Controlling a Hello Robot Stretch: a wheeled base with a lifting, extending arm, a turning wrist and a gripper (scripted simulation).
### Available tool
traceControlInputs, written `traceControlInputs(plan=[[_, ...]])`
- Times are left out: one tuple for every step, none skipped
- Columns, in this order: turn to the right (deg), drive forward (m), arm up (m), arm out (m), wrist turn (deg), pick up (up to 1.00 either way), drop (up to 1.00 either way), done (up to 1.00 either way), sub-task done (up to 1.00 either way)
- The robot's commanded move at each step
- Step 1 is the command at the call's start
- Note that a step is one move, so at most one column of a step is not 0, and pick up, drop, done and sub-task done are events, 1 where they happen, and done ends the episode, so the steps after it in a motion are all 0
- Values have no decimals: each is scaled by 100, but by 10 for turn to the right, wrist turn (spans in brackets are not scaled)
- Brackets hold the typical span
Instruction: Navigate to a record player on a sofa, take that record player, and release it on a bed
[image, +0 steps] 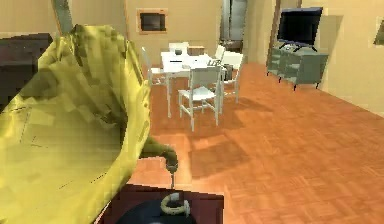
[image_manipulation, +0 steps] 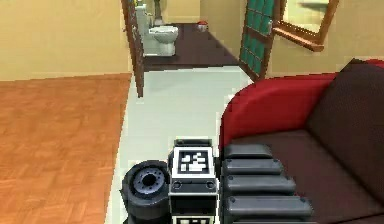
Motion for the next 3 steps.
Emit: traceControlInputs(plan=[[-210, 0, 0, 0, 0, 0, 0, 0, 0], [0, 100, 0, 0, 0, 0, 0, 0, 0], [0, 100, 0, 0, 0, 0, 0, 0, 0]])
